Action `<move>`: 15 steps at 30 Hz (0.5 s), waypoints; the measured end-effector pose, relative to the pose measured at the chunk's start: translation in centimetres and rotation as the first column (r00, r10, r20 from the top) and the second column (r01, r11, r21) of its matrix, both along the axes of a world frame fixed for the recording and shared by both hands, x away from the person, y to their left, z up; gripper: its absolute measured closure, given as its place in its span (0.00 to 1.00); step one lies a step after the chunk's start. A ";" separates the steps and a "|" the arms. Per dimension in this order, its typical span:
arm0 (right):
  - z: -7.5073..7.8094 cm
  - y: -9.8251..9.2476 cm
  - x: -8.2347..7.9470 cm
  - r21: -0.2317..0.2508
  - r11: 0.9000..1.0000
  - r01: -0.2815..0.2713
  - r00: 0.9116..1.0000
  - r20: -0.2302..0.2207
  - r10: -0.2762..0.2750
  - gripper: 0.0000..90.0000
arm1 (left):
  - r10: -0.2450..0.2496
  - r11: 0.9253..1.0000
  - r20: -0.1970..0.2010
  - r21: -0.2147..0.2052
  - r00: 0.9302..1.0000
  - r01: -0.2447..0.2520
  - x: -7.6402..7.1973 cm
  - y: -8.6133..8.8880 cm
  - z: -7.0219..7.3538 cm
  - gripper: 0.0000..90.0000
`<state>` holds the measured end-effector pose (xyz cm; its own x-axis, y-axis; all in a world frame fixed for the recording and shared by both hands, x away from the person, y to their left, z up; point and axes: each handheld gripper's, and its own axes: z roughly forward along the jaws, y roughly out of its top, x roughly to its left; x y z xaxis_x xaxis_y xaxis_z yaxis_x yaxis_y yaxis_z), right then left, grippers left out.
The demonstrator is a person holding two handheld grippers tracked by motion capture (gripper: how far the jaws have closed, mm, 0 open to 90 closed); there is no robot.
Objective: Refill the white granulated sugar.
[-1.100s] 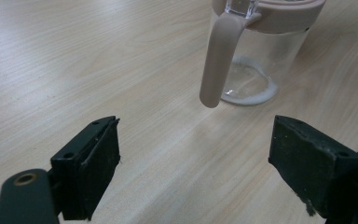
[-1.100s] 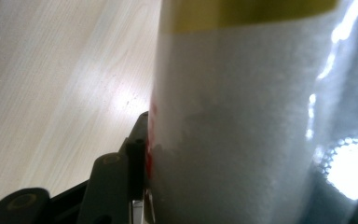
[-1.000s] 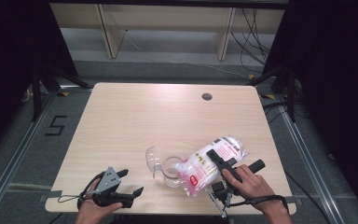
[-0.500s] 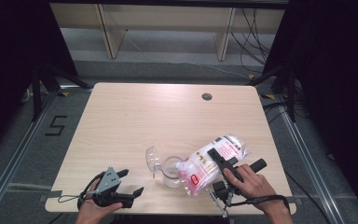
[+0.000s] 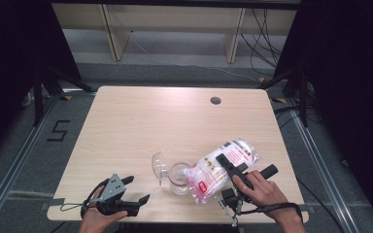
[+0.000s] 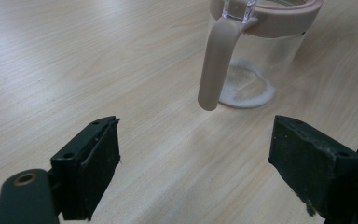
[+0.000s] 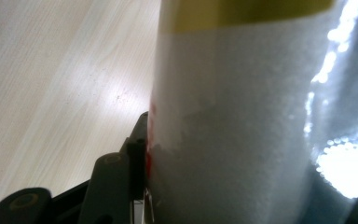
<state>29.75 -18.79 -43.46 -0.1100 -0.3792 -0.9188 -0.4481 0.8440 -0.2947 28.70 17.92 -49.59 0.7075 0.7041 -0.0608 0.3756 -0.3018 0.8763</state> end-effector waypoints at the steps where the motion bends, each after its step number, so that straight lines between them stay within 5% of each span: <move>1: 0.0 0.0 0.0 -0.001 1.000 -0.002 1.000 0.000 0.002 0.60 | -0.001 1.000 0.000 0.001 1.000 0.001 0.0 0.0 0.0 0.18; 15: -0.1 0.1 0.0 0.000 1.000 -0.008 1.000 0.007 0.008 0.60 | 0.001 1.000 0.000 0.005 1.000 -0.001 0.0 -0.1 0.0 0.18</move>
<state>29.71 -18.73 -43.59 -0.1010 -0.3803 -0.9193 -0.4528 0.8404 -0.2979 28.65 17.87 -49.57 0.7071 0.7048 -0.0571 0.3757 -0.3061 0.8747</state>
